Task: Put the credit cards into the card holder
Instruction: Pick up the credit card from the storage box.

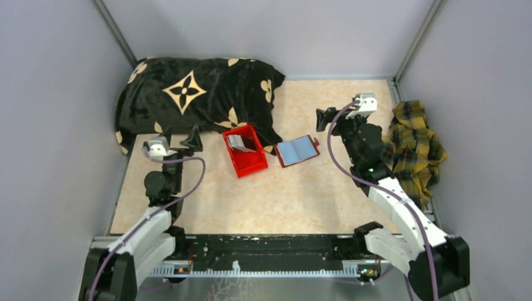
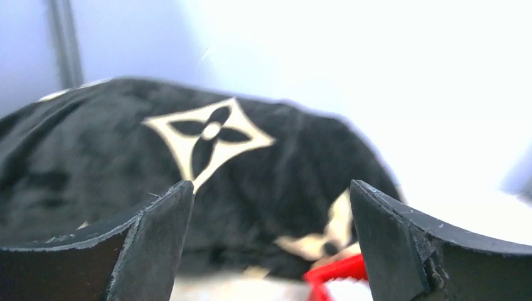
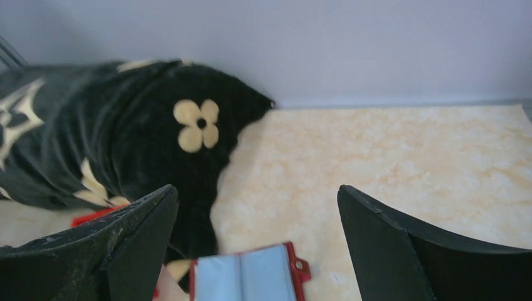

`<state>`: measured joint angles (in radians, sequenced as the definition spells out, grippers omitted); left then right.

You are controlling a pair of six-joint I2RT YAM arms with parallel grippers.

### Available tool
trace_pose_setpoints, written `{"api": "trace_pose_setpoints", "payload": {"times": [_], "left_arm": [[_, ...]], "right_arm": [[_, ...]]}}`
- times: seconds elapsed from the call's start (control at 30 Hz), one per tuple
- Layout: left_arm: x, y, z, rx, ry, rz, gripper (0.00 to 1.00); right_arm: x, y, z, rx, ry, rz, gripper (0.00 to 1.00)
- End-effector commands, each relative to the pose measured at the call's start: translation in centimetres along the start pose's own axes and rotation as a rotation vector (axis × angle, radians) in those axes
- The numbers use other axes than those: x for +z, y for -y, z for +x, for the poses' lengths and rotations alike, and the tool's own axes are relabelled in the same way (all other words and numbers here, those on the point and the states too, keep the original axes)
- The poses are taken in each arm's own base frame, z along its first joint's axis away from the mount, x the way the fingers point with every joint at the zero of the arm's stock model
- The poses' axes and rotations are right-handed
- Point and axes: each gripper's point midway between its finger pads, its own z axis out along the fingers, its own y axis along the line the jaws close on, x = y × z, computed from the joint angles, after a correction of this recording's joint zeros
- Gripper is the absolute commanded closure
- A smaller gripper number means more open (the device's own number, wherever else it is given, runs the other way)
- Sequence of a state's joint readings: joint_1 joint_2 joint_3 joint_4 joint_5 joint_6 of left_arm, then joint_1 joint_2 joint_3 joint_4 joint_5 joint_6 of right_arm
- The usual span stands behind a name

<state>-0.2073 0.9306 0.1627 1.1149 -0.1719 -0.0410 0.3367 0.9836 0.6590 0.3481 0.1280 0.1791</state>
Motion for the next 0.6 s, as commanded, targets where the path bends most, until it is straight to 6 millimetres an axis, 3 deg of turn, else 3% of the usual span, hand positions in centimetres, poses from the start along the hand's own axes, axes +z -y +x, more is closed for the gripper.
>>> {"api": "trace_pose_setpoints", "payload": {"times": [0.0,0.1,0.17,0.23,0.33,0.57], "left_arm": [[-0.3,4.4,-1.3,-0.247,-0.072,0.184,0.0],[-2.2,8.6,-2.9,-0.336,-0.097,0.409,0.0],[-3.5,9.5,-3.1,-0.405,-0.14,0.451,0.0],[-4.5,9.8,-2.8,-0.434,-0.187,0.46,0.0],[-5.0,9.3,-1.3,-0.416,-0.305,0.411,0.04],[-5.1,6.4,2.3,-0.418,-0.505,0.146,0.04]], "right_arm": [[-2.1,-2.8,-6.4,0.108,0.108,-0.105,0.01],[-4.2,-6.9,-5.9,0.173,0.11,-0.352,0.01],[-5.0,-8.5,-5.6,0.21,0.123,-0.454,0.01],[-4.4,-9.5,-4.9,0.266,0.039,-0.49,0.06],[-2.7,-10.9,-3.0,0.313,-0.102,-0.489,0.26],[-0.7,-15.6,3.8,0.102,-0.339,-0.438,0.26]]}}
